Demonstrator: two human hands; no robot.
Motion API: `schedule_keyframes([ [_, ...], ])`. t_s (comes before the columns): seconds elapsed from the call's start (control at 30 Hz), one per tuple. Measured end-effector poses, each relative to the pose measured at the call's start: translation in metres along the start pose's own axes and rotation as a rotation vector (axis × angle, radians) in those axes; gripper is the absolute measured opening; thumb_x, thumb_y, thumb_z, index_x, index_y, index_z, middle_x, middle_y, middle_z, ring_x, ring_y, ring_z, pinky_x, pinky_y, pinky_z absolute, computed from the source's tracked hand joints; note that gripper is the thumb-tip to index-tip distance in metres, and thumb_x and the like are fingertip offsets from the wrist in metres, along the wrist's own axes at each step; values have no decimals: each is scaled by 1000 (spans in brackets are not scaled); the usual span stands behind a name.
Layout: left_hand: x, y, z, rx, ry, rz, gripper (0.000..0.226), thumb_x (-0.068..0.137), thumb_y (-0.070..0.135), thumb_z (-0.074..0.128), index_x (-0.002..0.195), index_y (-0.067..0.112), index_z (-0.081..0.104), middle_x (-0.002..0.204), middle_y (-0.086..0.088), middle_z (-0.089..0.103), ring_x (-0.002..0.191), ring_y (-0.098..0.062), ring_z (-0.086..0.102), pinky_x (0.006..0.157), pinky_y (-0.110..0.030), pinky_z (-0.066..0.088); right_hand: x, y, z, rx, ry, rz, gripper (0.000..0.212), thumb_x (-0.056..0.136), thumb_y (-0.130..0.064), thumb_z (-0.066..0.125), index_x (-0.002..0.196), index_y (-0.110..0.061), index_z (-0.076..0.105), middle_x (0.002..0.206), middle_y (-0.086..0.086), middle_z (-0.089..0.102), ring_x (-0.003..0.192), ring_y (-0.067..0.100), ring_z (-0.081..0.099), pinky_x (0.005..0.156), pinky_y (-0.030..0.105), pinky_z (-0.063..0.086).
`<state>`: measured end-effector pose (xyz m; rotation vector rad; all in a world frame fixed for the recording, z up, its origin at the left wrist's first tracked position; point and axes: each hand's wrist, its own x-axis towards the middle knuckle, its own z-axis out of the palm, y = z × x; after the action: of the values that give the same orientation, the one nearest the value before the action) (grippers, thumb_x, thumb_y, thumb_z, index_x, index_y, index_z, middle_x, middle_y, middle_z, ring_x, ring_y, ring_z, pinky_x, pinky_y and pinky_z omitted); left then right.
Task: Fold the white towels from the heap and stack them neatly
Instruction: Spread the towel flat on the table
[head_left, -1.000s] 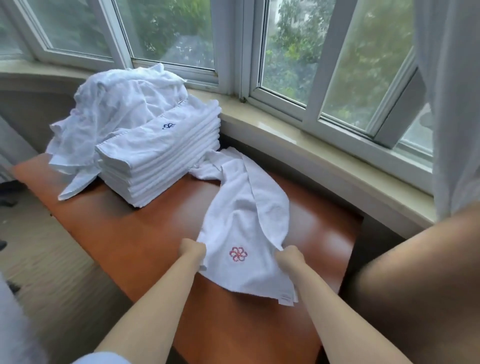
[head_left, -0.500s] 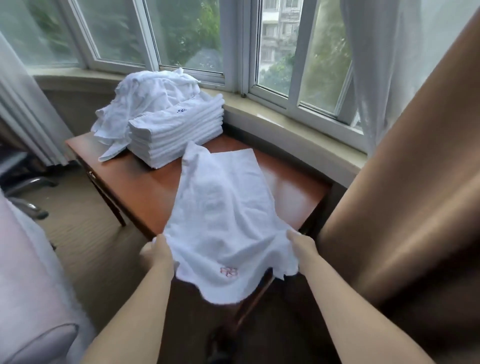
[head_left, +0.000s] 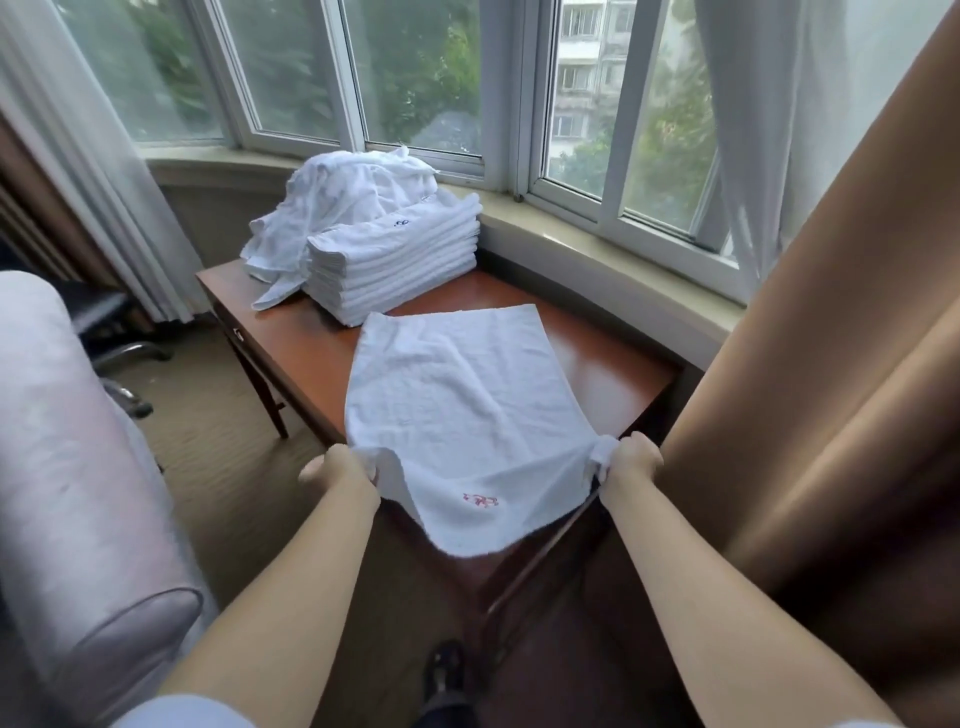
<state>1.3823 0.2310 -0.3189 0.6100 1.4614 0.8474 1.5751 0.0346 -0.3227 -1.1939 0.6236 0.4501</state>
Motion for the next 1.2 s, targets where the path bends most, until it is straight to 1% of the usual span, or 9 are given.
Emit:
schedule_keyframes([
  [0.07,10,16,12,-86,-9,34,18,81,-8,42,77,5,54,59,-9,48,41,-16,44,44,-24,36,9,-4,19,20,3,-67,32,96,-10,39,122,-10,59,123,9,56,98,30,61,58,26,44],
  [0.23,62,44,58,-141,-32,-13,15,87,0,56,74,8,56,57,-7,52,44,-15,47,44,-21,42,39,6,76,-52,78,-48,37,93,-1,36,114,-7,66,92,9,62,68,24,58,49,25,40],
  [0.37,121,76,105,-153,-70,-99,18,85,-3,56,73,8,60,59,-4,54,48,-15,50,35,-16,42,77,3,141,-65,117,-22,39,96,-6,34,122,-1,62,118,15,62,91,33,61,51,22,41],
  [0.5,173,120,167,-165,-183,-53,34,88,-4,50,117,8,63,72,-7,61,57,-17,54,55,-25,48,110,-25,220,-158,129,-132,33,92,-4,44,116,-8,67,124,16,62,85,29,62,67,26,46],
  [0.6,209,148,210,-108,-404,6,59,97,7,45,151,15,24,94,-5,66,63,-18,63,63,-28,48,136,-42,272,-60,-25,-155,46,94,-9,41,138,-19,48,120,11,61,70,18,59,57,23,45],
  [0.7,241,146,234,194,-521,105,89,98,11,50,150,39,-17,126,1,44,88,-23,63,75,-34,51,156,-25,301,-195,-210,-188,56,101,-21,36,153,-27,15,125,5,50,97,25,64,82,32,52],
  [0.9,264,65,195,1200,-355,349,75,87,9,54,153,20,21,144,-13,40,129,-32,42,101,-38,42,180,56,256,-747,-19,-180,50,98,-9,44,147,-14,33,145,10,41,125,27,47,98,33,39],
  [1.07,239,40,159,1330,-109,505,66,82,15,62,143,21,38,139,-7,40,126,-28,37,102,-41,38,187,55,215,-1038,260,-262,49,92,-9,48,140,-9,41,142,14,32,117,38,50,95,38,41],
  [1.2,217,29,137,1211,42,341,55,83,28,68,131,11,48,131,-13,50,123,-34,42,99,-48,39,185,51,187,-1234,419,-114,45,88,-22,57,130,-9,46,129,18,36,118,37,39,99,45,39],
])
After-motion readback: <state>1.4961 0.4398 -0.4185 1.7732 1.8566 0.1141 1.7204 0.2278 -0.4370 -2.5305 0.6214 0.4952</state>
